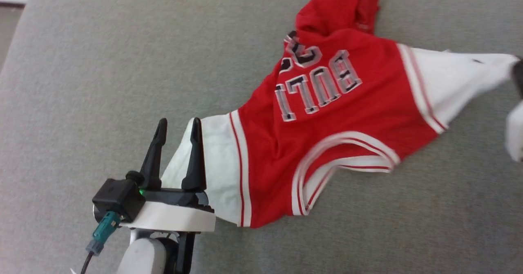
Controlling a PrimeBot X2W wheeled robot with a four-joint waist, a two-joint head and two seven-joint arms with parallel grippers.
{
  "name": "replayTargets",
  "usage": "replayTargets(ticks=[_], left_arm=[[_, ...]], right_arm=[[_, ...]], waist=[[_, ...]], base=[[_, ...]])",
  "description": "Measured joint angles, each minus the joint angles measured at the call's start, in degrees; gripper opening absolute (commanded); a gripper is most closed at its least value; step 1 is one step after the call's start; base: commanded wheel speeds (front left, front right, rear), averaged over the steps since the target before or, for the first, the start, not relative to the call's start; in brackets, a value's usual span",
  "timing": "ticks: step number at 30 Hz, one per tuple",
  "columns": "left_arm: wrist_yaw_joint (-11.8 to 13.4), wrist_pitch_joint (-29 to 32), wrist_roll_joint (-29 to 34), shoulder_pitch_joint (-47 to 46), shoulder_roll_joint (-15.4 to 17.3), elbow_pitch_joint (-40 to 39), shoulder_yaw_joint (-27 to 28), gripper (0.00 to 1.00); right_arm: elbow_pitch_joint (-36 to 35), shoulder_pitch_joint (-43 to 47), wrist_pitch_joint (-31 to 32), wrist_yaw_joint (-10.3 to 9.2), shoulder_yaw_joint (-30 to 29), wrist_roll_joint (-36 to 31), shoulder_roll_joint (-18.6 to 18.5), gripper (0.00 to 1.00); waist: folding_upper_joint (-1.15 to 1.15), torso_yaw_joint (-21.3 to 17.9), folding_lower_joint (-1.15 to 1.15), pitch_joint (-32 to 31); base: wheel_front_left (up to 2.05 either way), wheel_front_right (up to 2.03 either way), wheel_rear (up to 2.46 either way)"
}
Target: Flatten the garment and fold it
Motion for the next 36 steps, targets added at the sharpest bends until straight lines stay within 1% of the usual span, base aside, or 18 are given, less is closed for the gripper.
replayTargets(ticks=[3, 6, 8, 10, 12, 14, 15, 16, 17, 21, 25, 27, 29, 32, 34, 36], left_arm=[[-0.02, 0.0, 0.34, 0.25, 0.01, 0.1, 0.38, 1.0], [-0.1, 0.0, 0.7, 0.81, 0.0, 0.29, 0.43, 1.0], [-0.47, 0.0, 0.74, 0.98, 0.0, 0.32, 0.43, 1.0], [-0.51, 0.0, 0.78, 1.2, -0.01, 0.4, 0.55, 1.0], [-0.58, 0.0, 0.86, 1.47, -0.01, 0.58, 0.76, 1.0], [-0.87, 0.0, 1.03, 1.93, -0.01, 0.74, 1.25, 1.0], [-0.99, 0.0, 1.19, 2.19, 0.0, 0.83, 1.51, 1.0], [-1.01, 0.0, 1.3, 2.32, 0.01, 1.0, 1.74, 1.0], [-1.04, 0.0, 1.43, 2.34, 0.0, 1.13, 1.8, 1.0], [-1.15, 0.0, 1.99, 2.64, 0.0, 1.29, 2.3, 1.0], [-1.49, 0.0, 2.27, 3.28, -0.01, 1.2, 2.59, 1.0], [-1.49, 0.0, 2.42, 3.67, -0.01, 1.02, 2.81, 1.0], [-1.49, 0.0, 2.68, 4.21, -0.01, 0.79, 3.09, 1.0], [-1.51, 0.0, 2.88, 5.17, -0.01, 0.56, 3.88, 1.0], [-1.52, 0.0, 3.31, 5.81, -0.02, 0.47, 4.36, 1.0], [-1.53, 0.0, 3.48, 6.43, -0.01, 0.4, 4.94, 1.0]], right_arm=[[-4.0, 4.32, -0.31, 0.0, -4.5, -2.12, -1.21, 0.0], [-7.71, 12.63, -0.16, 0.0, -10.71, -4.44, -0.98, 0.0], [-9.43, 19.65, 0.08, -0.01, -14.85, -5.03, 1.32, 0.0], [-9.94, 26.64, 0.33, -0.01, -17.74, -5.43, 4.61, 0.0], [-9.72, 32.67, 0.43, -0.01, -18.95, -6.61, 7.57, 0.0], [-8.56, 35.76, -0.1, 0.0, -19.25, -7.65, 9.96, 0.0], [-7.77, 36.29, -0.4, 0.0, -18.97, -8.2, 10.71, 0.11], [-7.26, 36.28, -1.13, 0.0, -18.69, -8.55, 11.38, 0.47], [-7.04, 35.96, -2.04, 0.0, -18.49, -8.67, 12.09, 1.0], [-8.12, 32.09, -4.64, 0.0, -17.8, -8.24, 14.77, 1.0], [-12.87, 28.75, -7.34, -0.01, -19.71, -7.34, 17.5, 1.0], [-15.82, 27.8, -9.81, 0.0, -20.53, -6.84, 20.0, 1.0], [-18.01, 27.26, -13.18, -0.01, -20.58, -7.03, 21.67, 1.0], [-19.51, 26.82, -20.14, -0.01, -20.45, -7.38, 23.47, 1.0], [-19.22, 26.81, -24.8, 0.0, -19.58, -7.43, 23.93, 1.0], [-17.57, 26.93, -28.94, -0.01, -18.62, -5.99, 23.98, 1.0]], waist=[[0.0, -1.74, 0.0, -1.14], [0.0, -3.31, -0.01, -2.09], [0.0, -4.04, -0.01, -2.67], [0.0, -4.48, -0.01, -3.09], [0.0, -4.59, -0.01, -3.31], [0.0, -4.66, -0.01, -3.39], [0.0, -4.79, -0.01, -3.48], [0.0, -4.96, -0.01, -3.6], [0.0, -5.12, -0.01, -3.77], [0.0, -5.92, -0.01, -4.94], [0.0, -6.72, -0.01, -6.39], [0.0, -7.08, -0.01, -7.12], [0.0, -7.41, -0.01, -7.8], [0.0, -7.91, -0.02, -8.61], [0.0, -8.23, -0.01, -9.02], [0.0, -8.56, -0.01, -9.38]], base=[[0.0, 0.0, 0.0], [0.0, 0.0, 0.0], [0.0, 0.0, 0.0], [0.0, 0.0, 0.0], [0.0, 0.0, 0.0], [0.0, 0.0, 0.0], [0.0, 0.0, 0.0], [0.0, 0.0, 0.0], [0.0, 0.0, 0.0], [0.0, 0.0, 0.0], [0.0, 0.0, 0.0], [0.0, 0.0, 0.0], [0.0, 0.0, 0.0], [0.0, 0.0, 0.0], [0.0, 0.0, 0.0], [0.0, 0.0, 0.0]])
